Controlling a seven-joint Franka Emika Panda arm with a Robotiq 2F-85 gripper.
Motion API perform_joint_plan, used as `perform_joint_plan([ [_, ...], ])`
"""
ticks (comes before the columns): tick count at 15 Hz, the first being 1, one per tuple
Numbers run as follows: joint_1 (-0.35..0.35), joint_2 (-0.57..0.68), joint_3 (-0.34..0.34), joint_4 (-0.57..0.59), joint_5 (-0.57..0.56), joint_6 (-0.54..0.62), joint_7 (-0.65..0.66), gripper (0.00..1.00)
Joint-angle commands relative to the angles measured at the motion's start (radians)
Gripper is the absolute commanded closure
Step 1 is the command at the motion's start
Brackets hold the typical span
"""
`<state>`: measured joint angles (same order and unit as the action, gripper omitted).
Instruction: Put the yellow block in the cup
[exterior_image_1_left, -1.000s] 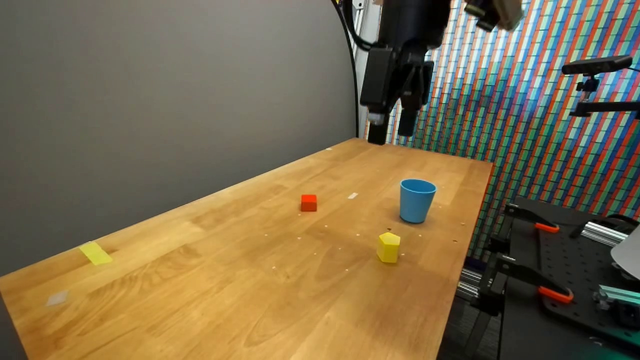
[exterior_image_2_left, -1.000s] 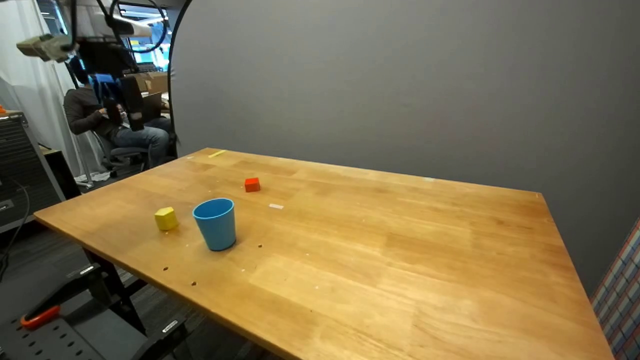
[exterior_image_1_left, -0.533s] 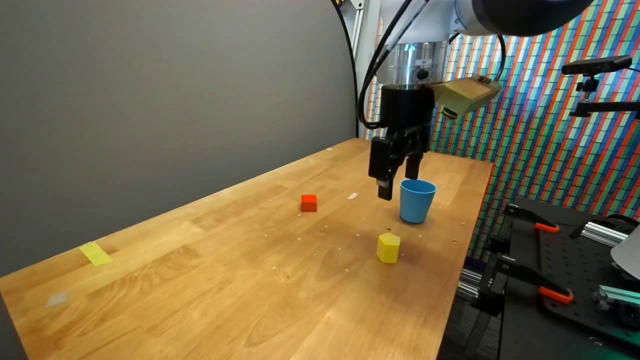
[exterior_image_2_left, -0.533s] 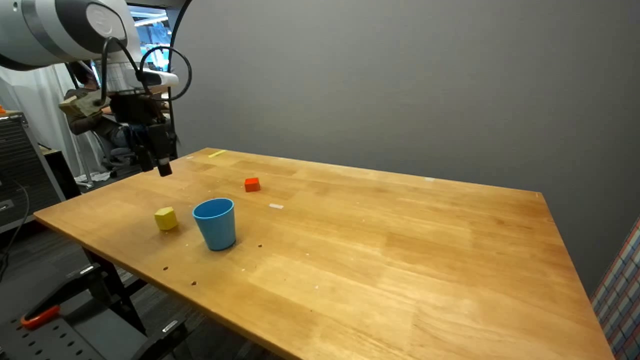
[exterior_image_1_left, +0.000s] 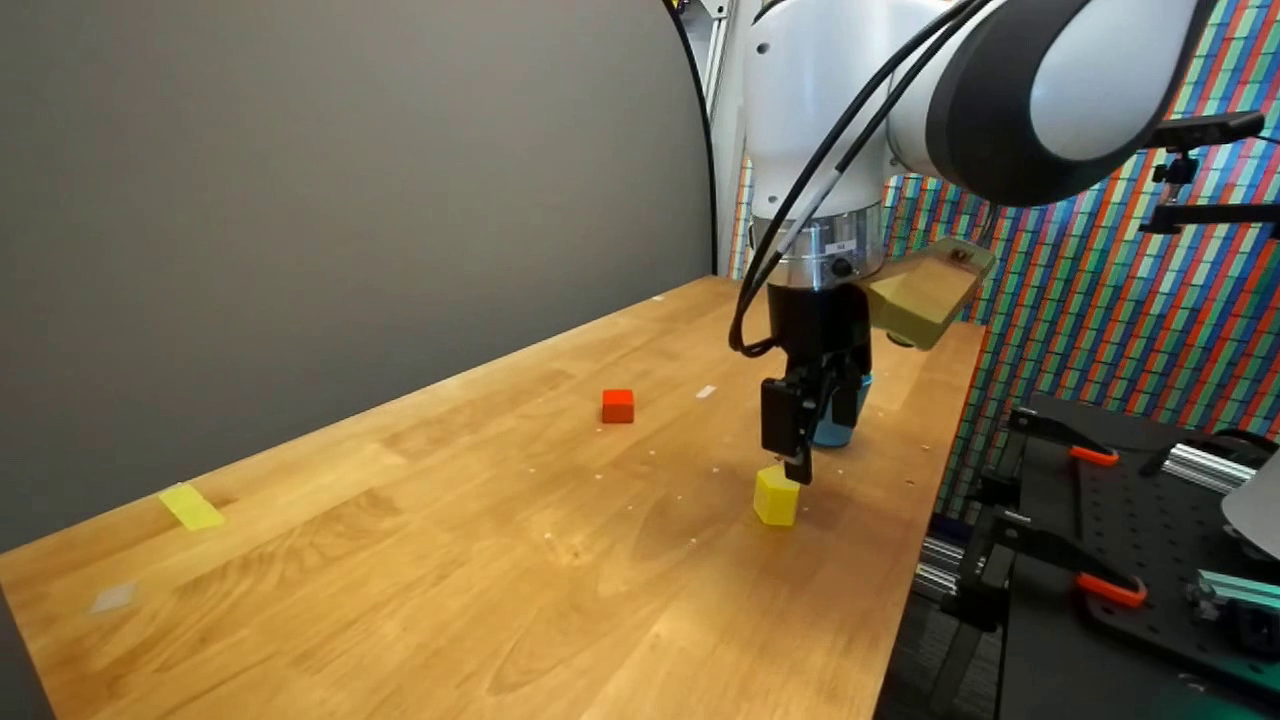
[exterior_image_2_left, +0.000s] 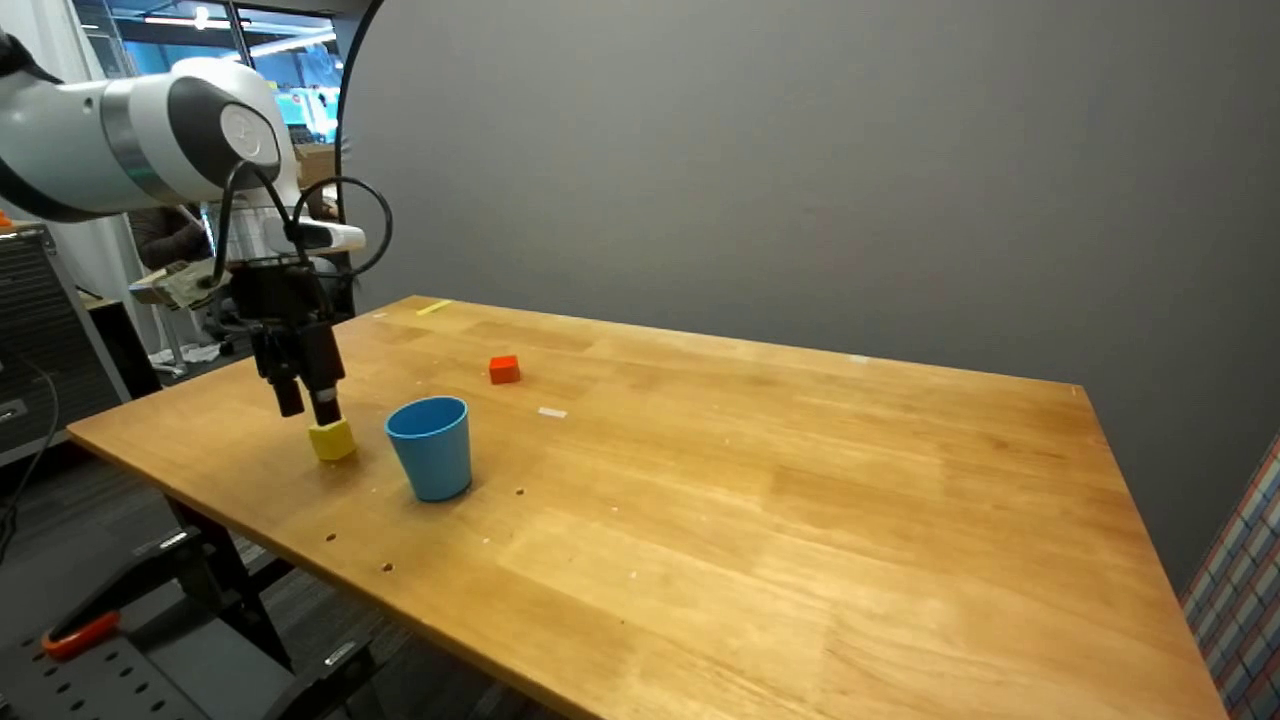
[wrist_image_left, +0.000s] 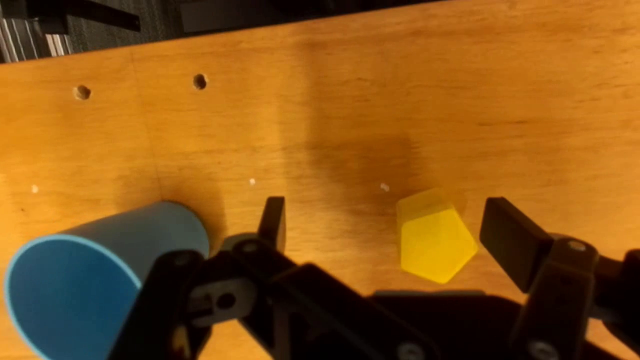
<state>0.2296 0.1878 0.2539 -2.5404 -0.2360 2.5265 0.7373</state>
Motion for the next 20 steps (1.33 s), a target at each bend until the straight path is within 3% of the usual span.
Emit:
perform_joint_plan([
  [1,0.067,0.051,-0.013,0.037,0.037,0.023,0.004,0.0],
  [5,0.104,0.055,-0.021,0.056,0.038,0.061,-0.018,0.0],
  [17,0.104,0.113,-0.082,0.069,0.032,0.102,-0.064,0.0],
  [18,0.106,0.12,-0.086,0.071,0.027,0.102,-0.067,0.25],
  [19,0.109,0.127,-0.091,0.073,0.023,0.104,-0.069,0.26],
  [20,0.112,0.135,-0.097,0.076,0.018,0.107,-0.071,0.34],
])
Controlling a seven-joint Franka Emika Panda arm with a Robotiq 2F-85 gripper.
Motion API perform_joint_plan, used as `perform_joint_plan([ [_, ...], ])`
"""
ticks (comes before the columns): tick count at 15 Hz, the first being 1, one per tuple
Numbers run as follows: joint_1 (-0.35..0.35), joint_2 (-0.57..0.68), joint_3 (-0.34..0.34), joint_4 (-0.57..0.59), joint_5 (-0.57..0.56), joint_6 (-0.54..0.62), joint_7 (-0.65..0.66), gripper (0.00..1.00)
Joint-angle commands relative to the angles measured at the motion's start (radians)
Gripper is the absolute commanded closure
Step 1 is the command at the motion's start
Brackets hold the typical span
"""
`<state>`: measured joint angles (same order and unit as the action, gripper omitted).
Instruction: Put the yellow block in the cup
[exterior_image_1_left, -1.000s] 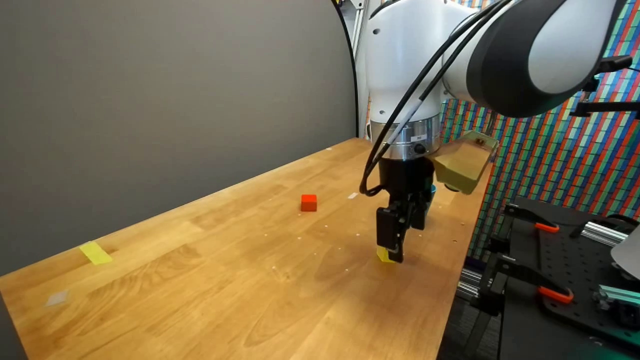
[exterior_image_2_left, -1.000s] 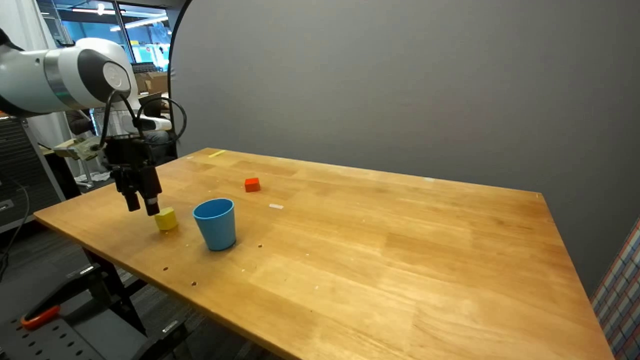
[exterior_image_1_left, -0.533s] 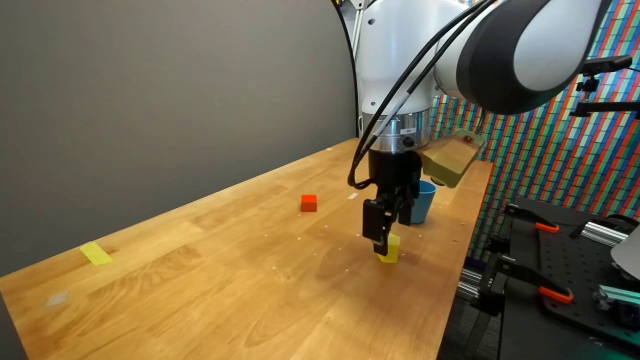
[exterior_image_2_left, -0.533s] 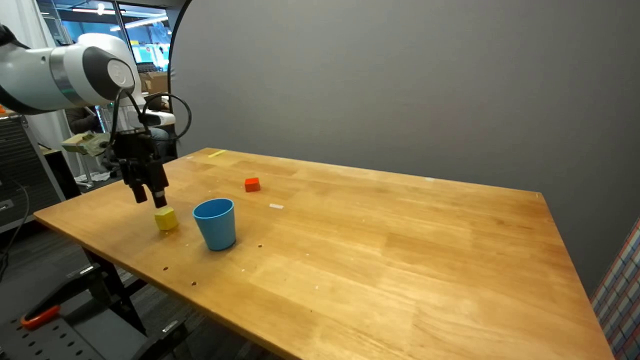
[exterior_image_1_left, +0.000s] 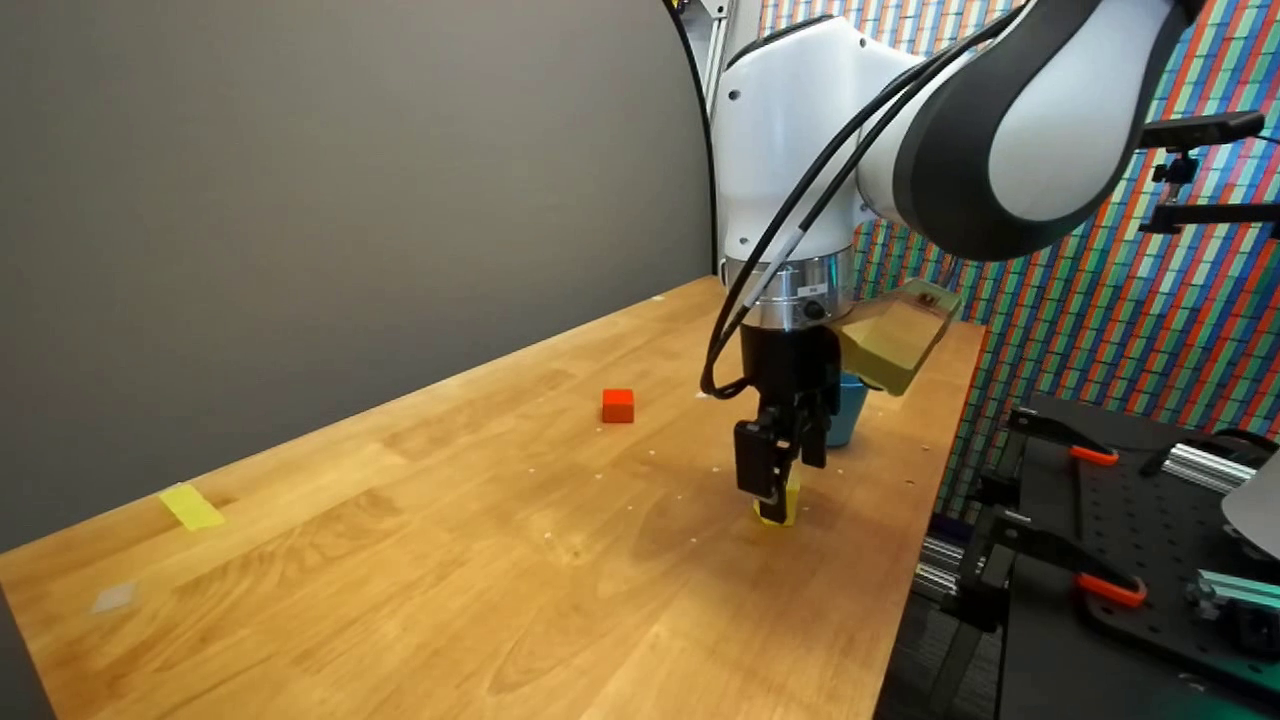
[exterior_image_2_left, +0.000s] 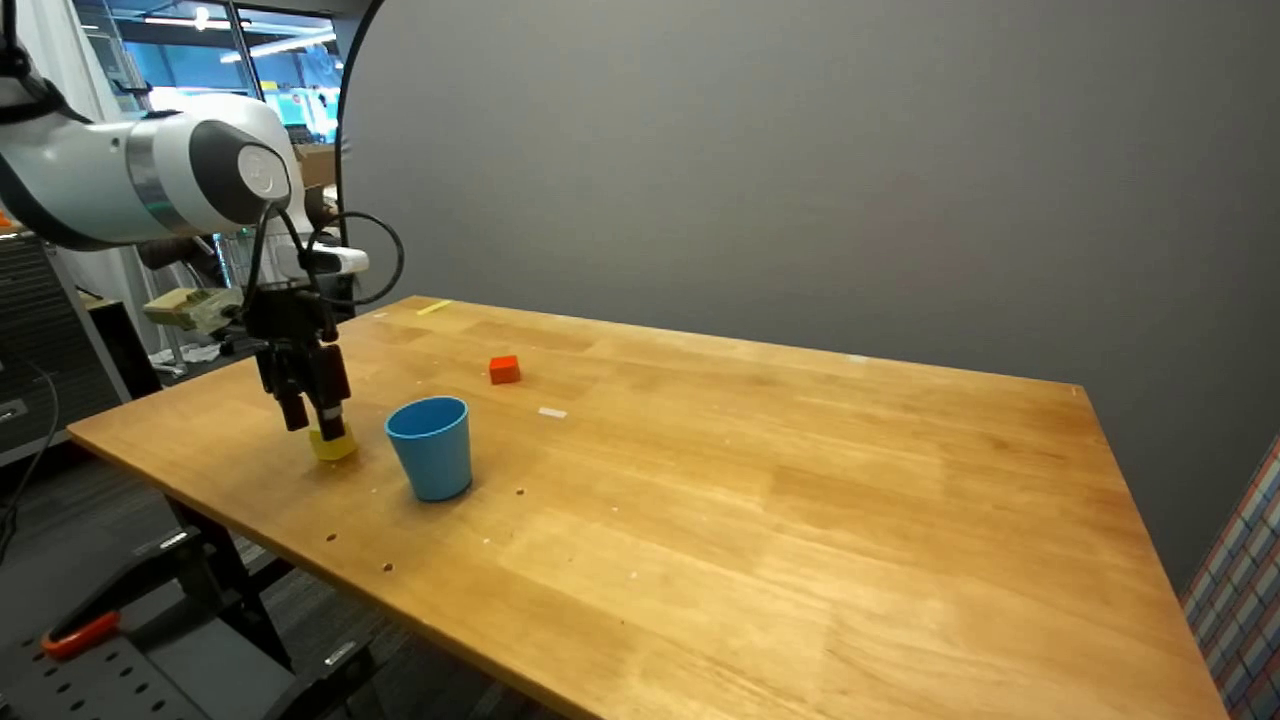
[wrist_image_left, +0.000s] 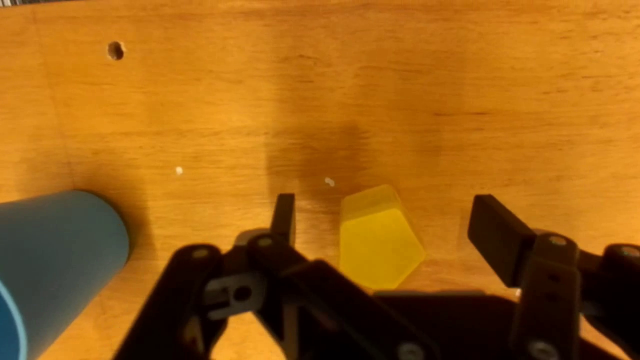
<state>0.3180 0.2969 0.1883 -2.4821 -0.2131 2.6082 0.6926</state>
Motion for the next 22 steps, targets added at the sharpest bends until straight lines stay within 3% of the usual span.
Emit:
perform_joint_plan([
  [1,0.025,0.033,-0.035,0.021,-0.005,0.026,-0.031,0.42],
  [6,0.038,0.048,-0.061,0.037,-0.01,0.023,-0.039,0.82],
  [9,0.032,0.014,-0.073,0.043,-0.003,0.009,-0.04,0.82],
  [14,0.013,-0.21,-0.122,-0.002,-0.023,-0.017,0.051,0.83],
  [18,-0.062,-0.357,-0.116,-0.046,-0.002,-0.078,0.127,0.83],
  [22,-0.142,-0.411,-0.103,-0.103,0.081,-0.139,0.142,0.83],
])
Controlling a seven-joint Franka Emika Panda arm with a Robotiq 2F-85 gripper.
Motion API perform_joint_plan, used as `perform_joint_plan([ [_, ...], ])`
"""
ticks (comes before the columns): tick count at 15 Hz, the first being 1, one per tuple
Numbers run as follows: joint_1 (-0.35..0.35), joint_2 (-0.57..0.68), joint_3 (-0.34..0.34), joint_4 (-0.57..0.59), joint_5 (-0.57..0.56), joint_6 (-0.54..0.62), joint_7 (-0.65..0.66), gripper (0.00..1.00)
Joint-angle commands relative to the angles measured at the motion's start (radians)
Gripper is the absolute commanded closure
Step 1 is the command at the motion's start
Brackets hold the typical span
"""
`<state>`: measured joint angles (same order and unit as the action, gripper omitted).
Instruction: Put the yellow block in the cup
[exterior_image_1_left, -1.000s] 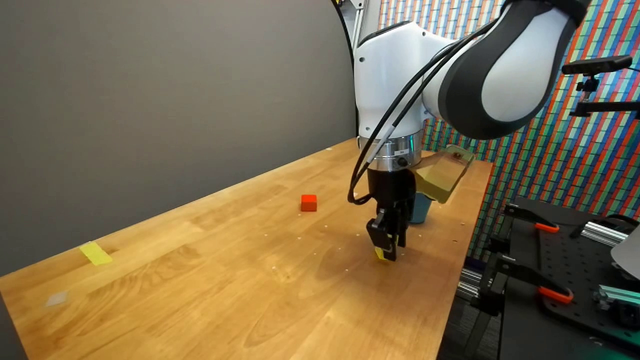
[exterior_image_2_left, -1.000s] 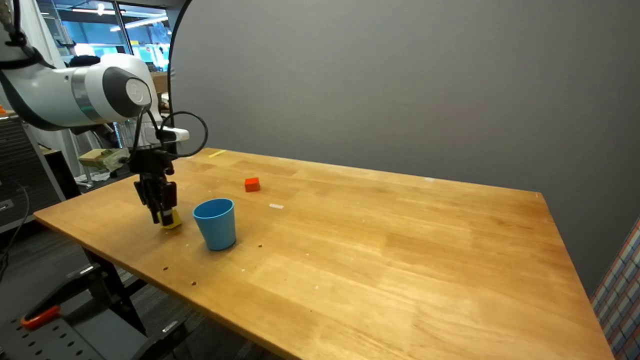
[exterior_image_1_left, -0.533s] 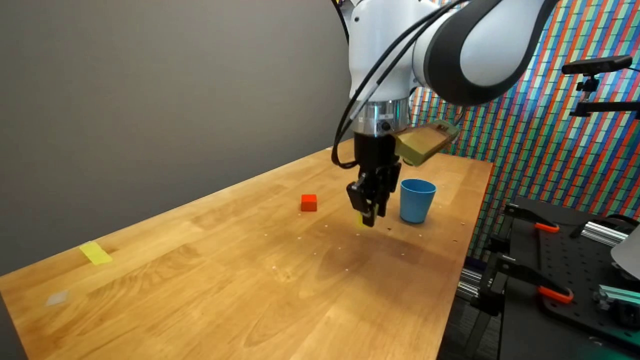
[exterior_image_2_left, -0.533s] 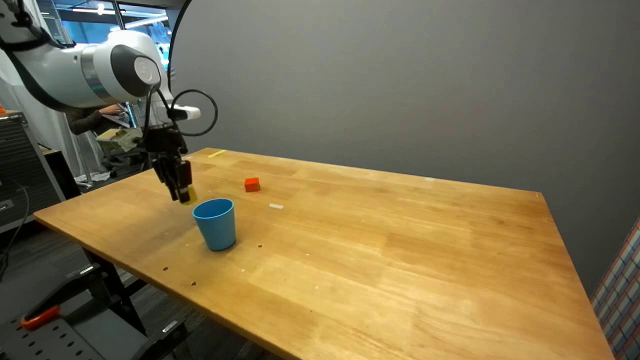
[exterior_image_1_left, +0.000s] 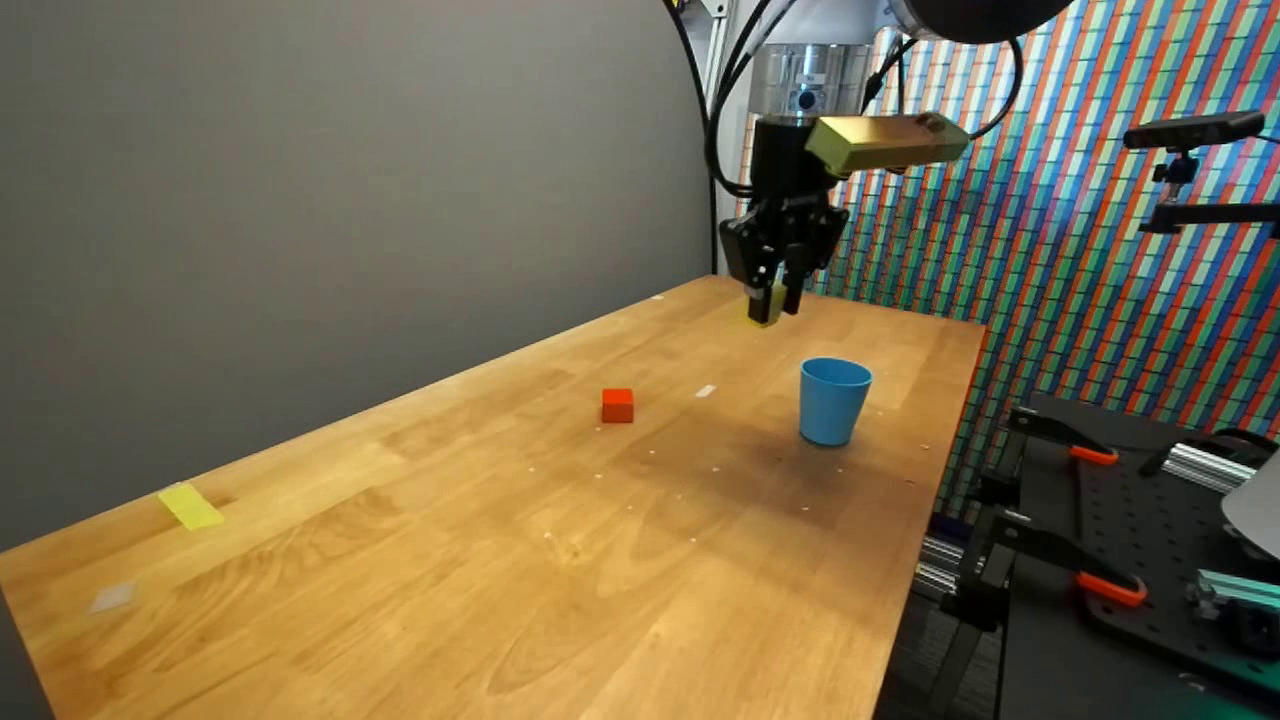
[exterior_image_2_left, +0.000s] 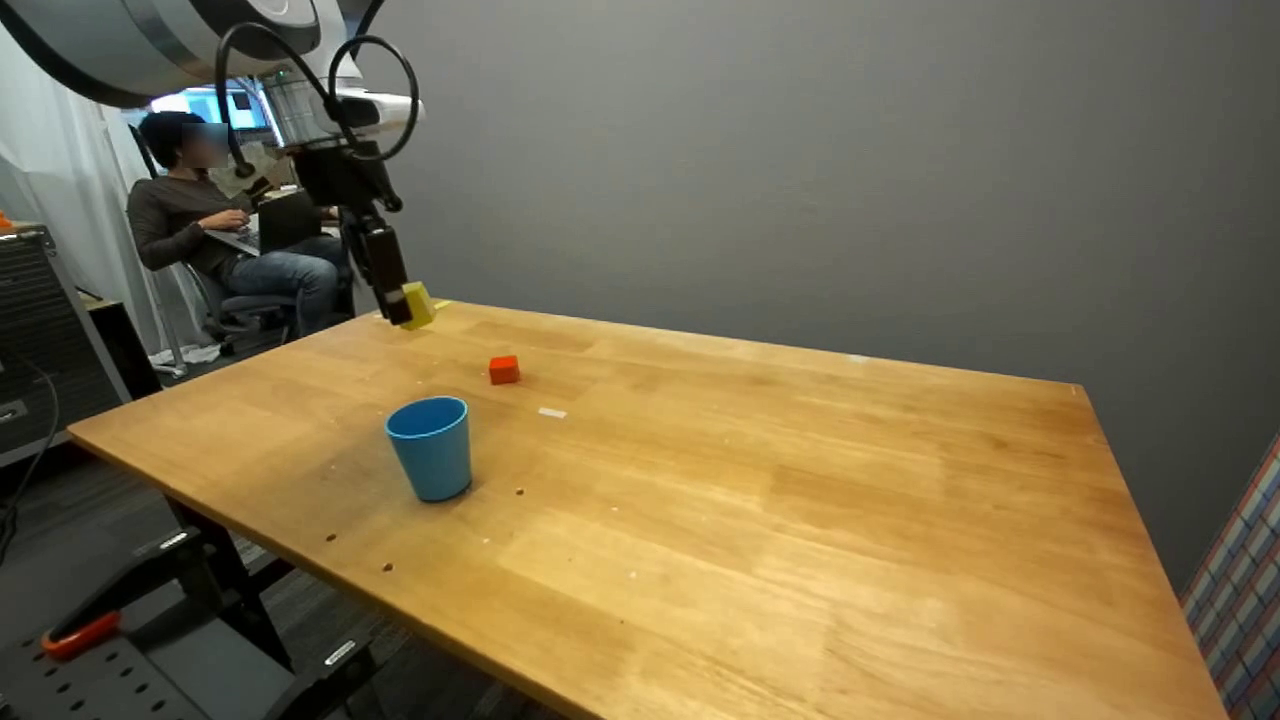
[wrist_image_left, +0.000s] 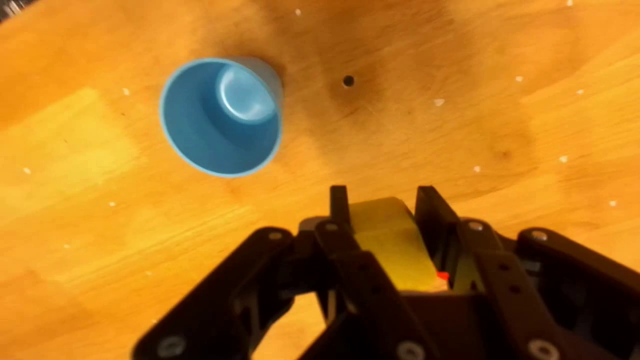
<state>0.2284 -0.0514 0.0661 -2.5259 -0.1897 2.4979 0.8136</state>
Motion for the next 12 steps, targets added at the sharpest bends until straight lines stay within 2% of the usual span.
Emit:
perform_joint_plan([
  [1,-0.068,-0.069,0.018,-0.072,0.072,-0.028,0.02,0.83],
  [5,-0.122,-0.056,0.017,-0.092,0.05,0.004,0.05,0.83],
  [12,-0.164,-0.024,0.006,-0.095,0.085,0.001,0.053,0.83],
])
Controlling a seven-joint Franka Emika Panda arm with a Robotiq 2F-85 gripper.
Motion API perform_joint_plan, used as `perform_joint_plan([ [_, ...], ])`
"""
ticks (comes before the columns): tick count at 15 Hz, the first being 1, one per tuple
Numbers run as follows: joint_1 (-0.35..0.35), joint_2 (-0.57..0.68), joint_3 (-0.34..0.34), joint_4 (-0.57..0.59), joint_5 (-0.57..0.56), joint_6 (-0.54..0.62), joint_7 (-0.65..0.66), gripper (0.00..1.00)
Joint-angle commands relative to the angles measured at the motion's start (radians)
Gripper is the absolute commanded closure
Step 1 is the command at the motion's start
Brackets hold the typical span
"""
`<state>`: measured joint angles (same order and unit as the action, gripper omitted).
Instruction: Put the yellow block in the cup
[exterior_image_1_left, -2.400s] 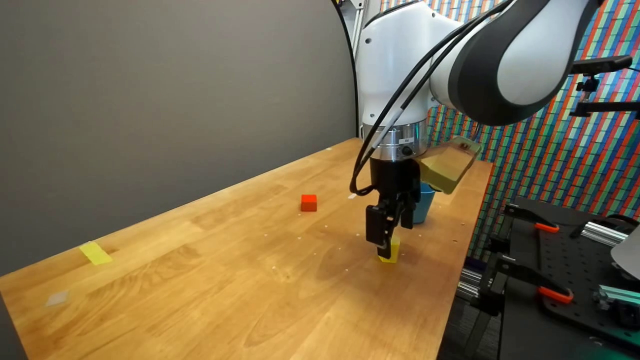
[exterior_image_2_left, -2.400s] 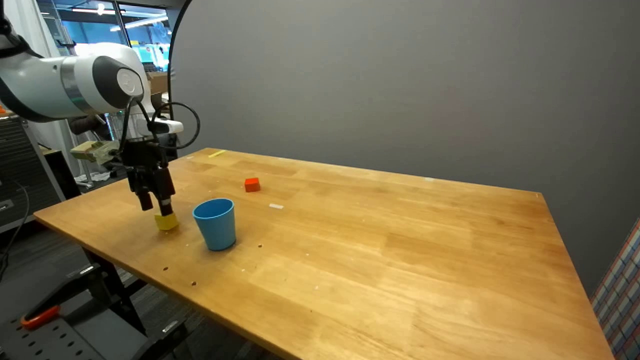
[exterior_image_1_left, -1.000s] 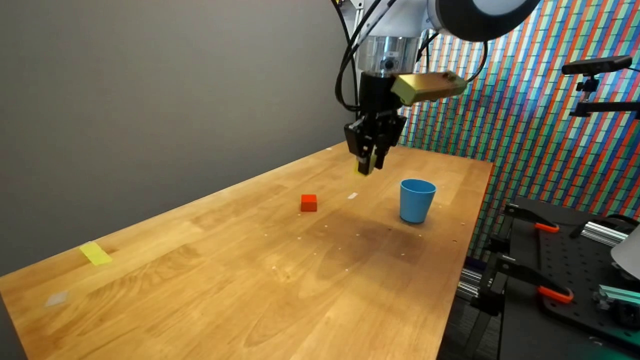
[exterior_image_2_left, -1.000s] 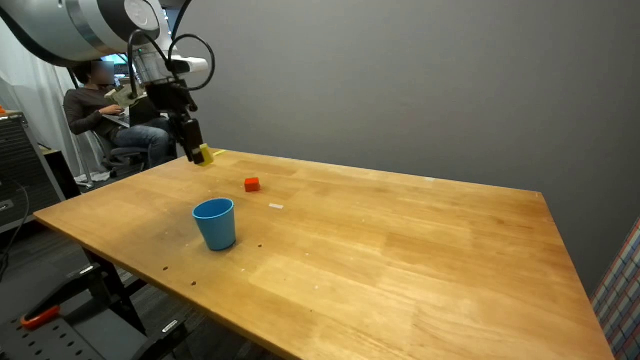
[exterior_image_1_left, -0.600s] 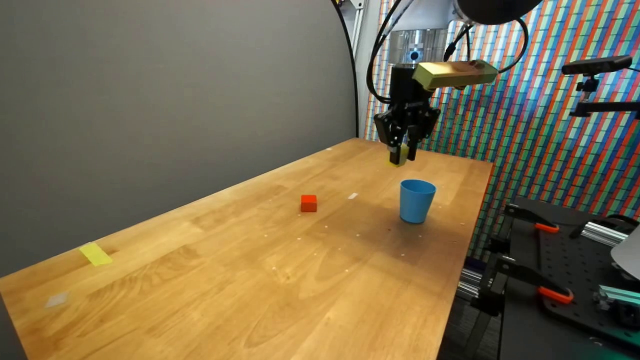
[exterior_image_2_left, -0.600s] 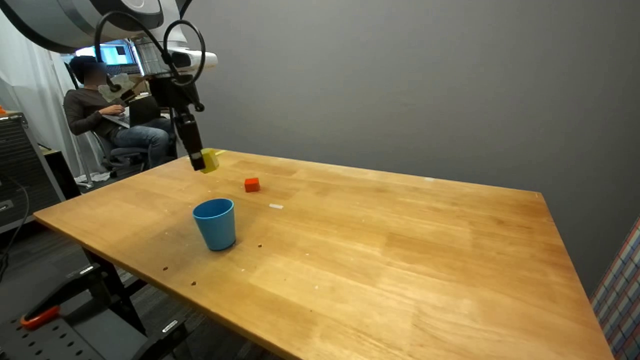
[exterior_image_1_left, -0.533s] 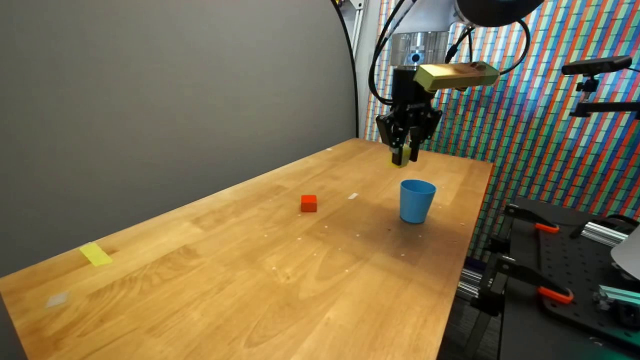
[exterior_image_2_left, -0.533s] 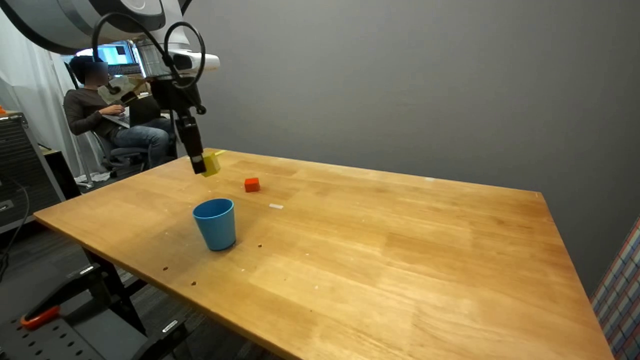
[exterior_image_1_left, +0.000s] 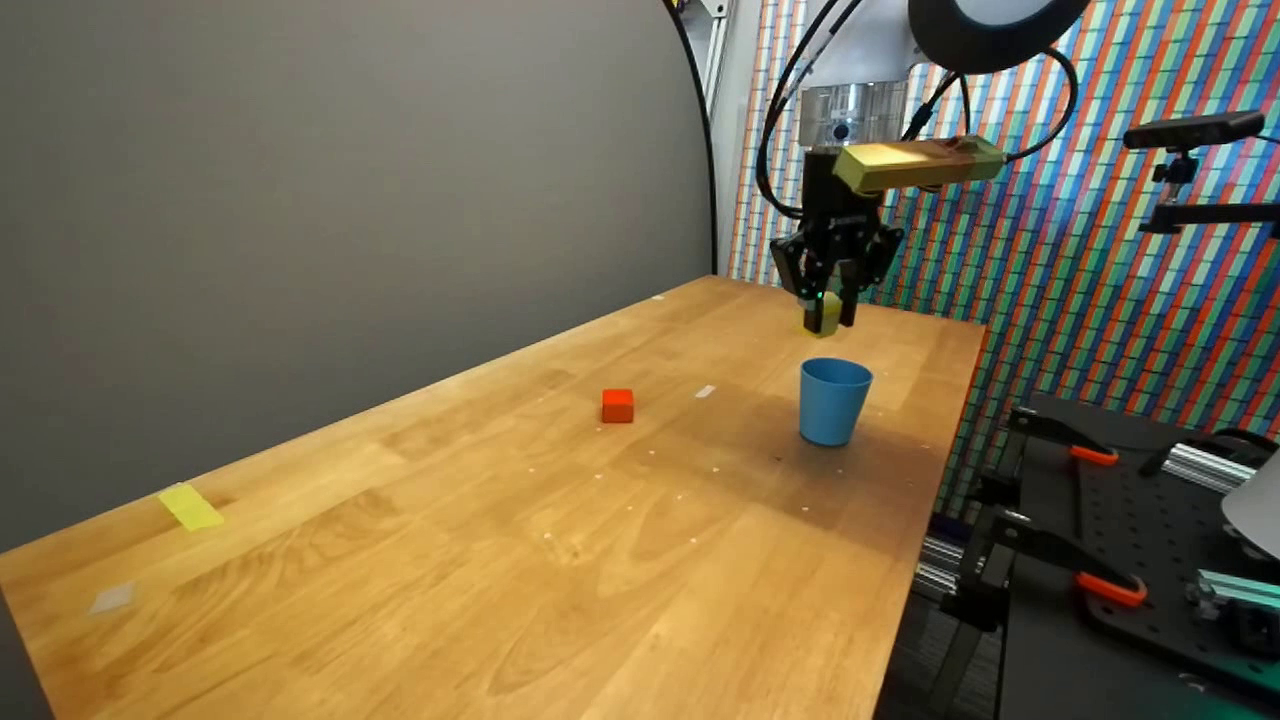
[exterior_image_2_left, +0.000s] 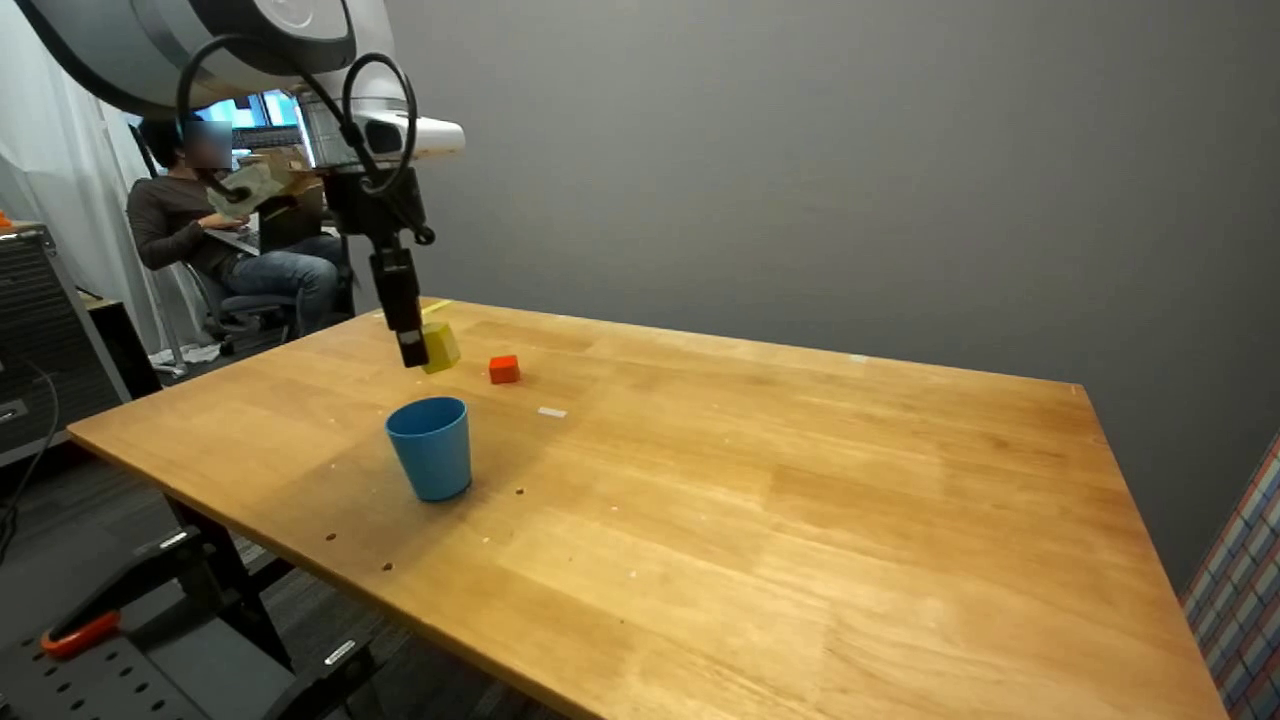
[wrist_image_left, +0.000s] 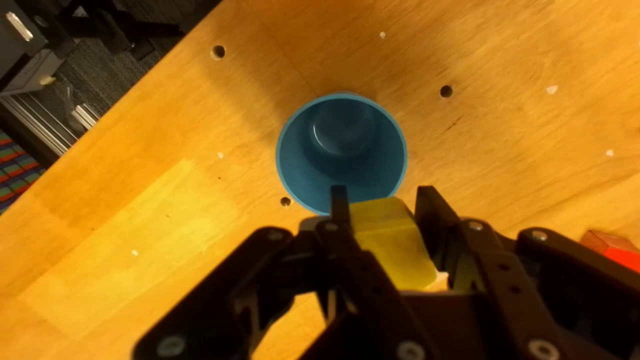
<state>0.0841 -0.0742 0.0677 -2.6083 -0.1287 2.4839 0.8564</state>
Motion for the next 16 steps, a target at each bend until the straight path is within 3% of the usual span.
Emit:
perform_joint_plan([
  [1,-0.024,0.003,0.003,-0.014,0.029,0.015,0.008,0.83],
  [5,-0.031,0.021,0.0,-0.021,0.057,0.017,-0.001,0.83],
  [7,-0.029,0.031,-0.001,-0.019,0.075,0.013,-0.009,0.75],
  [8,-0.028,0.034,-0.002,-0.02,0.091,0.015,-0.018,0.37],
  [10,-0.025,0.037,-0.002,-0.018,0.134,0.009,-0.033,0.31],
  [14,-0.016,-0.023,0.005,-0.018,0.188,-0.04,-0.086,0.01],
  [16,-0.003,-0.081,0.016,-0.018,0.212,-0.089,-0.151,0.0],
])
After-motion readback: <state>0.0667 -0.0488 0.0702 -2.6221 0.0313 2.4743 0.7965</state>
